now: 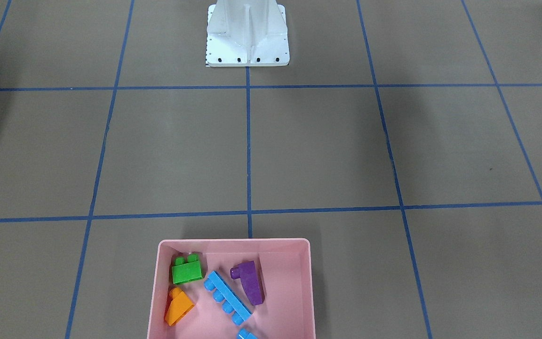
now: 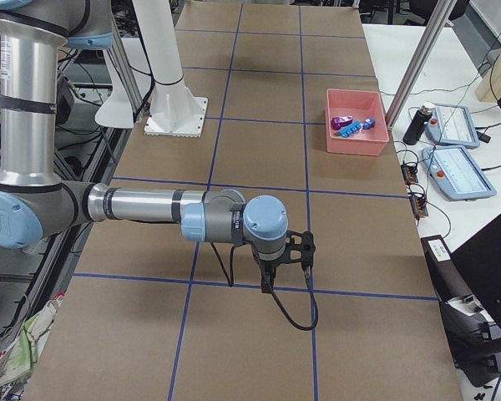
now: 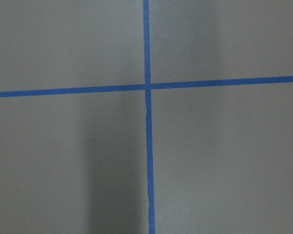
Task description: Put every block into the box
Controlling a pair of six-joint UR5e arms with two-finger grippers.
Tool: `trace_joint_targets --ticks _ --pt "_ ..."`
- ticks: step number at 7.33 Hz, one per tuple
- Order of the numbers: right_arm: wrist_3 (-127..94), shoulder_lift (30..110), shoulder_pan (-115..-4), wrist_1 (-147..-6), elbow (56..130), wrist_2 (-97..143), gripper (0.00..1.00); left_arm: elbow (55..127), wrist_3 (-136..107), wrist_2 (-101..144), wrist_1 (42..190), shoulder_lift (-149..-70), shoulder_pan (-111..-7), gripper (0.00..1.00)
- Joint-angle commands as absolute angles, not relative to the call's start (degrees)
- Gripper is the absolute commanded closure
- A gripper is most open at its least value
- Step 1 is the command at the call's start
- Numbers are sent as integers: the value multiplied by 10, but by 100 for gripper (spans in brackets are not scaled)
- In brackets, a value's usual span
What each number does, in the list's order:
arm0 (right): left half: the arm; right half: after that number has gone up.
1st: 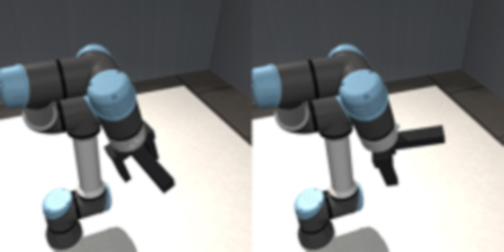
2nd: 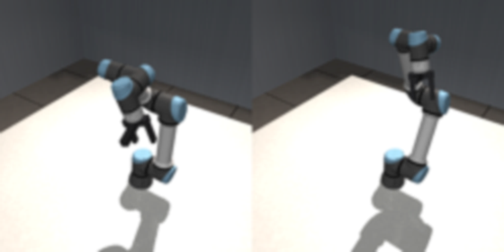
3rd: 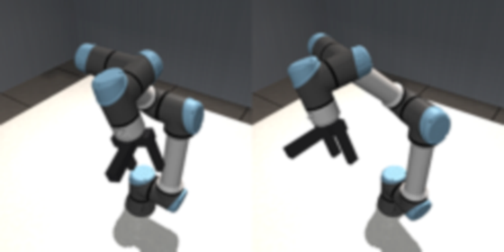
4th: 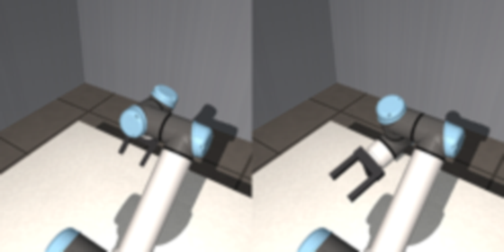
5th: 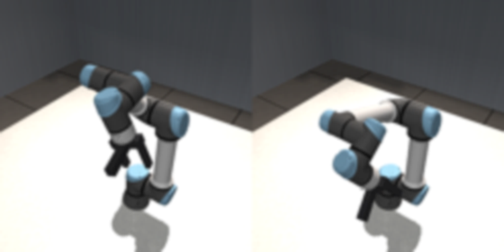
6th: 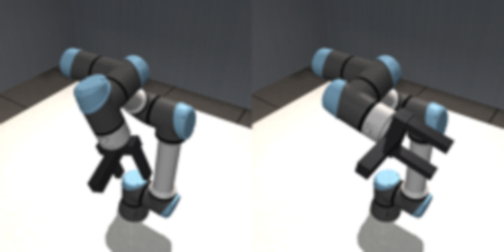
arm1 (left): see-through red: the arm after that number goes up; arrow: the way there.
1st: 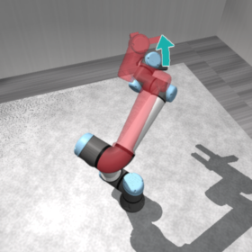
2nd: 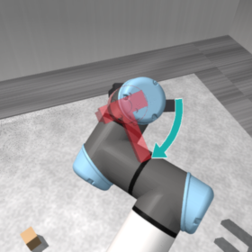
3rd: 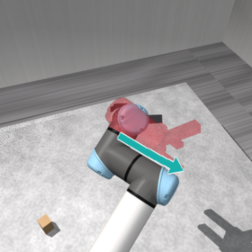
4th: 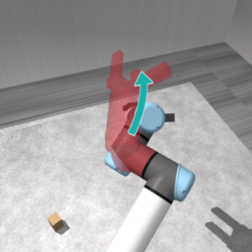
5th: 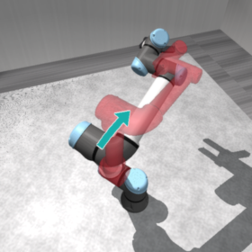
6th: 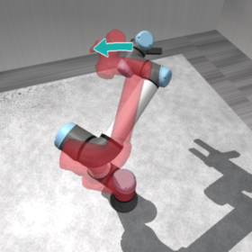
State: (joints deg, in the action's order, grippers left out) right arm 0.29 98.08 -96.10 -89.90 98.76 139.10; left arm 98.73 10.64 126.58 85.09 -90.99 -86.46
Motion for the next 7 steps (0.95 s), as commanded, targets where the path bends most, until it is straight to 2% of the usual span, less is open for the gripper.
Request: trace_joint_targets --ticks 1,7 --pt "13 992 -969 -901 986 1394 0 959 106 1300 856 -905 -867 0" --pt "12 998 -981 -904 985 1425 0 947 111 1324 866 -896 -900 0"
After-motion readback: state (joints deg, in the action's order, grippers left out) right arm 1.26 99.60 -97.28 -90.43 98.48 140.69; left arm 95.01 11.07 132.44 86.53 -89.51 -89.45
